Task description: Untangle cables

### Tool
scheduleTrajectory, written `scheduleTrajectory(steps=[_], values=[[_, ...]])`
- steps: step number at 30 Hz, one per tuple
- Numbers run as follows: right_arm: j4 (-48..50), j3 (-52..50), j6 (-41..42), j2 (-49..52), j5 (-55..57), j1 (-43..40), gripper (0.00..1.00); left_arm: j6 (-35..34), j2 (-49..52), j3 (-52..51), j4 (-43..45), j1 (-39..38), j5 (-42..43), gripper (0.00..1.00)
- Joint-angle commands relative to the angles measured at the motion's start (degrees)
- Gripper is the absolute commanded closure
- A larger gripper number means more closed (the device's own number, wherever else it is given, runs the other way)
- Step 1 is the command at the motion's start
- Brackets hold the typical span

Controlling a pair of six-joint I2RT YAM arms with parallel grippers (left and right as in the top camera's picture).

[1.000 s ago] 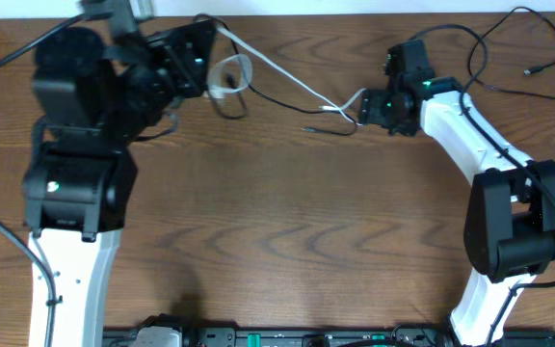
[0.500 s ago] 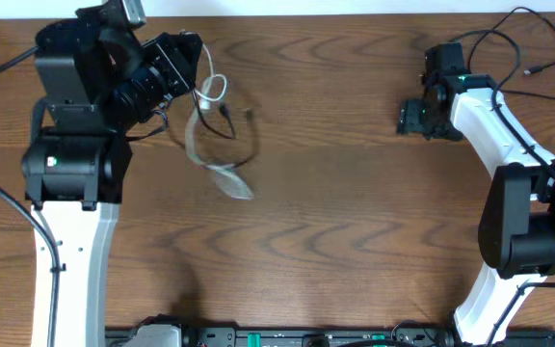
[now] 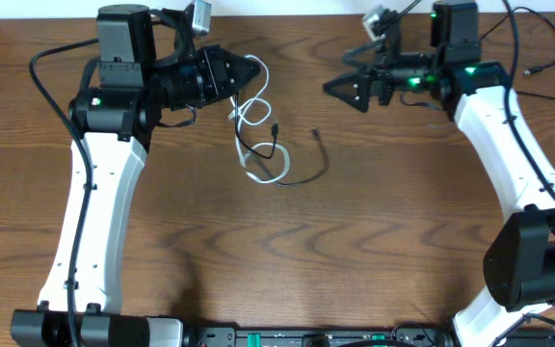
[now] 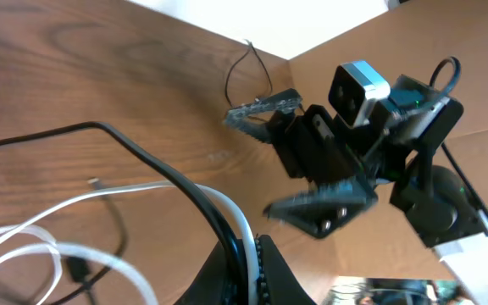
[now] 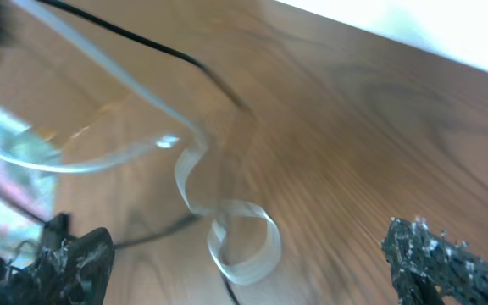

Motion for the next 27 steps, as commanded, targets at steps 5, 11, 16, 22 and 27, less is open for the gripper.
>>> scheduleTrajectory(steps=[5, 11, 16, 22, 27], values=[[6.05, 0.50, -4.31, -0.09, -1.51, 8.11, 0.08, -14.34, 0.11, 0.22, 5.75, -0.02, 7.56, 0.92], [9.46, 0.50, -4.24, -0.09, 3.65, 12.50, 0.23, -18.60, 0.11, 0.22, 5.79, -0.02, 7.61, 0.92], [13.81, 0.46, 1.20, 0.02, 15.47, 15.72, 0.37, -19.87, 0.11, 0.22, 5.79, -0.07, 8.68, 0.92], [20.02, 0.46, 4.74, 0.02, 21.99, 16.98, 0.50, -19.85, 0.11, 0.22, 5.70, -0.07, 12.13, 0.92], [19.67, 0.46, 8.85, 0.02, 24.92, 16.90, 0.97, -19.61, 0.11, 0.22, 5.73, -0.07, 12.96, 0.92]])
